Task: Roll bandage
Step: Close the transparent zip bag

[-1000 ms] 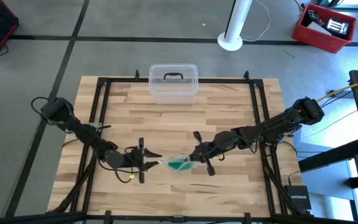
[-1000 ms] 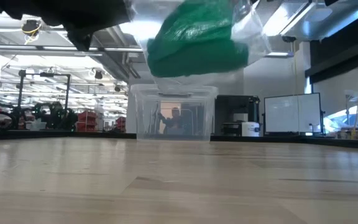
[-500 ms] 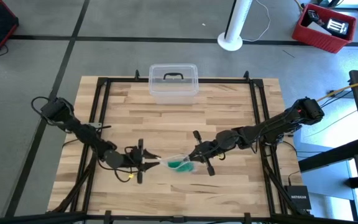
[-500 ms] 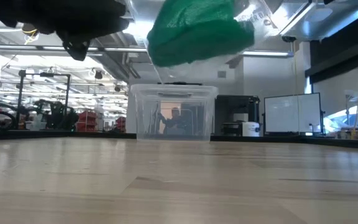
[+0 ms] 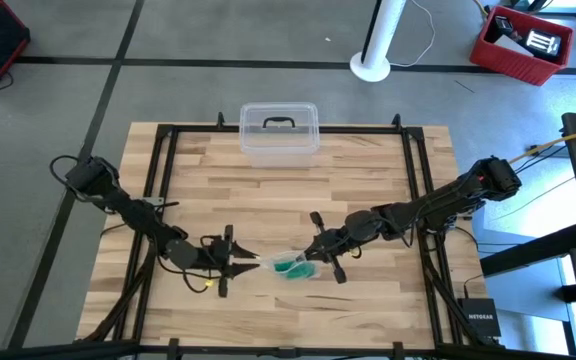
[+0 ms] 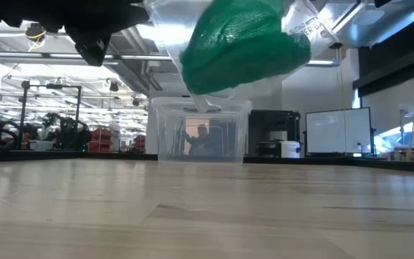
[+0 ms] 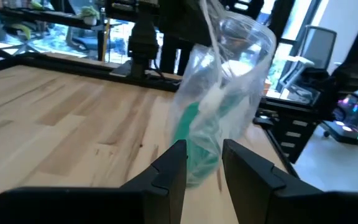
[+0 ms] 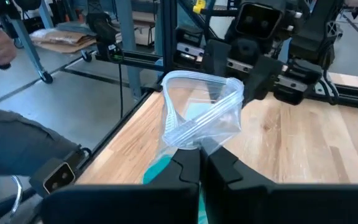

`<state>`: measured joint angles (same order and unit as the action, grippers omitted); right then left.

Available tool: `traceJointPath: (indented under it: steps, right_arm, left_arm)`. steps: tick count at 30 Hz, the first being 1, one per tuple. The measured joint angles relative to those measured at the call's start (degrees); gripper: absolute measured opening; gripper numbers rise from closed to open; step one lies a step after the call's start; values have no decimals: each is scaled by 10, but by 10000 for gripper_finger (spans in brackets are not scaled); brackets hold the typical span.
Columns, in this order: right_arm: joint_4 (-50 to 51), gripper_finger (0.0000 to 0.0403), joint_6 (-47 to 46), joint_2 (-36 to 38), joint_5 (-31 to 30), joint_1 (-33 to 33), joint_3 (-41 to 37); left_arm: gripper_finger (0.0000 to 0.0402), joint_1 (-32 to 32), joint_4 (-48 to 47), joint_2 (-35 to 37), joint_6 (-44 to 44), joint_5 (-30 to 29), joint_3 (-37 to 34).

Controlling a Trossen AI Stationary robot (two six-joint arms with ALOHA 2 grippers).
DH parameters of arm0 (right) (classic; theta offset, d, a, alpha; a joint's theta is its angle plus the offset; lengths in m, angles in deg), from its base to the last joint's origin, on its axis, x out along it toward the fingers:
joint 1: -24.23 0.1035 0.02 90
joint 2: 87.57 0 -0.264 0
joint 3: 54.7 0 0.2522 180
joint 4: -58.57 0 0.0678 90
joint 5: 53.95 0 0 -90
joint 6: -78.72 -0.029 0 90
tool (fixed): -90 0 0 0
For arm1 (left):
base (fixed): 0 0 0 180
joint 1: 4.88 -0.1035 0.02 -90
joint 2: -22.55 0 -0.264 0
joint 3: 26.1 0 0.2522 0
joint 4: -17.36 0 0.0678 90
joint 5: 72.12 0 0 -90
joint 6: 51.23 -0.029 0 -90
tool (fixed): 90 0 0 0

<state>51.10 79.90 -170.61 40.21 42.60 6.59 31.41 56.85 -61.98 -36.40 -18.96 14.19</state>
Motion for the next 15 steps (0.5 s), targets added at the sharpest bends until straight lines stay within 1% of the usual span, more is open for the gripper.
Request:
traceJointPath:
  steps: [11,15]
  right_arm:
    - [-15,1,23,-4,0,0,0]
    - [-15,1,30,-10,0,0,0]
  left_arm:
    - [95,-12,5,0,17,0,0]
    - [95,-12,28,0,-5,2,0]
